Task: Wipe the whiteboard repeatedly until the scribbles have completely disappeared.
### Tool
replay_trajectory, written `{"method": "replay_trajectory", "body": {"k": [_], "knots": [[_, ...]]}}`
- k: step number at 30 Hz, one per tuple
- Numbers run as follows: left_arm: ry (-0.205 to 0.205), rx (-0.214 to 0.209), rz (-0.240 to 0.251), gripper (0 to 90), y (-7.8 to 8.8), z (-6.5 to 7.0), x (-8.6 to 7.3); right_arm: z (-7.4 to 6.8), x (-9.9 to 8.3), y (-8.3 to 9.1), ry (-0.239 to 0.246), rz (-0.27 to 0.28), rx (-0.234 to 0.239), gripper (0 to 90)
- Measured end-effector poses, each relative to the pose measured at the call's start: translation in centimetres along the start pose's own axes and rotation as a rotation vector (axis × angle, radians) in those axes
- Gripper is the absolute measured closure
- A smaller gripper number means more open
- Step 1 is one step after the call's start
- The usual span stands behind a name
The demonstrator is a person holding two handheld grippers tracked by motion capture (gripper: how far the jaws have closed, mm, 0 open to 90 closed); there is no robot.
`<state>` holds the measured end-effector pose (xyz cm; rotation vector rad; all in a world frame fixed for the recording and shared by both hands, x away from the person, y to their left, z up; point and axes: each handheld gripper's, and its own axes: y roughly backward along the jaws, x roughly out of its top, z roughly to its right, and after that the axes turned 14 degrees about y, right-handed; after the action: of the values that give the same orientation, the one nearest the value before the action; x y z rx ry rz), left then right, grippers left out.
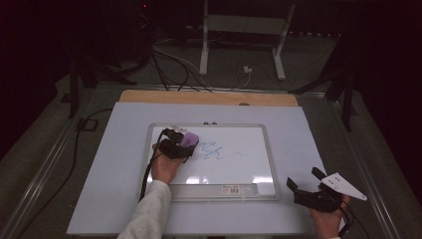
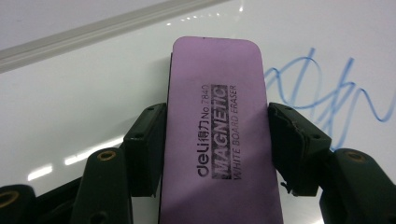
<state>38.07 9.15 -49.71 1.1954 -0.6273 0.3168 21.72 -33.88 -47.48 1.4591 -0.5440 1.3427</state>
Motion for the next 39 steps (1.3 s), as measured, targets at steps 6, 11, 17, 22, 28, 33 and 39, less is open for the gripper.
{"method": "replay_trajectory", "body": {"k": [6, 11, 17, 22, 28, 33, 39], "knots": [[-0.030, -0.024, -0.012, 41.9, 0.2, 1.1, -0.6, -0.1, 0.0, -0.1, 0.001, -0.002, 0.002, 0.1], [-0.056, -0.046, -0.021, 41.9, 0.3, 2.1, -1.1, -0.1, 0.0, -0.1, 0.000, -0.003, 0.002, 0.1], [-0.098, -0.101, -0.040, 41.8, 0.4, 3.7, -1.8, -0.1, 0.0, -0.1, 0.000, -0.003, 0.003, 0.1], [-0.141, -0.129, -0.051, 41.8, 0.4, 4.7, -2.1, -0.1, 0.0, -0.1, 0.000, -0.003, 0.001, 0.1], [-0.110, -0.090, -0.037, 41.9, 0.1, 3.4, -1.2, 0.0, 0.0, 0.0, -0.001, -0.001, -0.001, 0.1], [-0.051, -0.039, -0.017, 41.9, -0.3, 1.7, -0.1, 0.0, 0.0, 0.0, -0.001, 0.000, -0.001, 0.1], [-0.004, -0.004, -0.008, 41.9, -0.8, 0.6, 0.8, 0.0, 0.0, 0.0, 0.000, -0.001, -0.001, 0.1]]}}
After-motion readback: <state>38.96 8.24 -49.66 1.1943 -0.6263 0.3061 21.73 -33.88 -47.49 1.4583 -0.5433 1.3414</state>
